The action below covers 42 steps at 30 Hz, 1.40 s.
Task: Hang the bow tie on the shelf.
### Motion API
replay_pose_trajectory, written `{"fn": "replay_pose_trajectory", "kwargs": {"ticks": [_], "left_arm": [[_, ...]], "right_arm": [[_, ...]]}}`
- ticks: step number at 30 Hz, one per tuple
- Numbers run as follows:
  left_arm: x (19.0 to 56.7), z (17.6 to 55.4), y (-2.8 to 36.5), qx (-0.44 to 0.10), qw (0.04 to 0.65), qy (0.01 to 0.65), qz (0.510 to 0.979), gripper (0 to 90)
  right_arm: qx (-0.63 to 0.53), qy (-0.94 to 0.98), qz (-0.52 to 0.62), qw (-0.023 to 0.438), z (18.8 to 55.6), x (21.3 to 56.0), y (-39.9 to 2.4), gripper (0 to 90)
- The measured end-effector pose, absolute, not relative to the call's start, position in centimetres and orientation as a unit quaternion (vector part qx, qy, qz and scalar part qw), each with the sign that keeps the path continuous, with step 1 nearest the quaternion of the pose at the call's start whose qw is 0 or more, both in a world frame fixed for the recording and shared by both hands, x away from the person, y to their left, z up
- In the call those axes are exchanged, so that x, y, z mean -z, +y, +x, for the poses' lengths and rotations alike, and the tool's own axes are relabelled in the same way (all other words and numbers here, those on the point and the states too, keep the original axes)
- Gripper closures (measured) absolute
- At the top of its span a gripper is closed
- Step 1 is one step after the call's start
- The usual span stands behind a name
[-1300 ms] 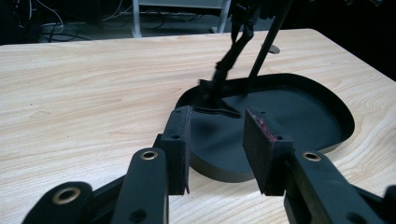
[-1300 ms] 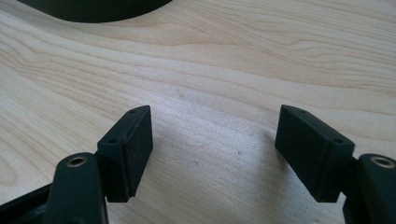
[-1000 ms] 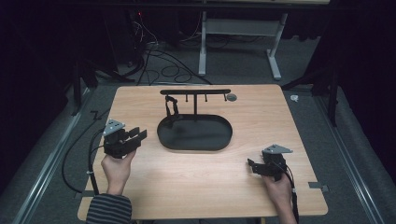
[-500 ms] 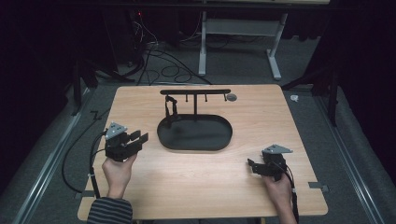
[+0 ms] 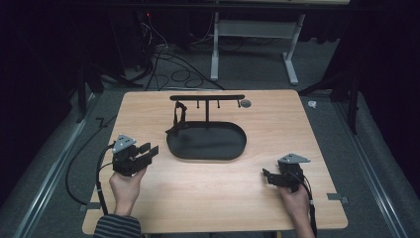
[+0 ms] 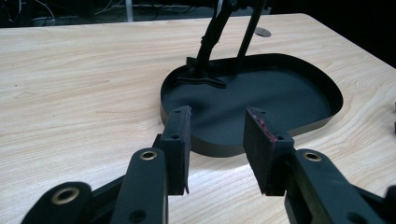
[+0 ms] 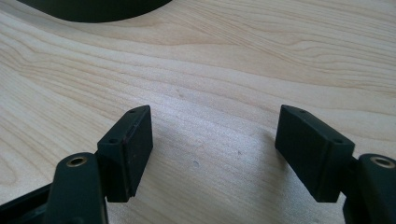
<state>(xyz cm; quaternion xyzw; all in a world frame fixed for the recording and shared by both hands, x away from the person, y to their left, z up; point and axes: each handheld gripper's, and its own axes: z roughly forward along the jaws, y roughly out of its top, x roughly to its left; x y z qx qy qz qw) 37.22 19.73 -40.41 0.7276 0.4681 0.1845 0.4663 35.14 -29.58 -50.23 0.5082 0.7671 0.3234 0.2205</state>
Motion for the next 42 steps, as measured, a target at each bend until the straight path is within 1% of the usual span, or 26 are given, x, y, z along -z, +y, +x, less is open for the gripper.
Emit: {"fn": "replay_pose_trajectory", "kwargs": {"ticks": [24, 33, 37, 42], "left_arm": [[41.1, 35.6, 20.1, -0.177, 0.466, 0.467, 0.730, 61.5], [41.8, 35.3, 20.1, -0.166, 0.470, 0.471, 0.728, 61.5], [41.8, 35.1, 19.8, -0.175, 0.463, 0.466, 0.733, 61.4], [42.0, 34.9, 19.8, -0.171, 0.464, 0.466, 0.733, 61.3]], "right_arm": [[-0.323, 0.767, 0.508, 0.221, 35.1, 50.2, -29.6, 28.8], [-0.323, 0.768, 0.508, 0.221, 35.1, 50.2, -29.6, 28.8], [-0.323, 0.768, 0.507, 0.221, 35.1, 50.2, -29.6, 28.8], [-0.323, 0.768, 0.507, 0.221, 35.1, 50.2, -29.6, 28.8]]}}
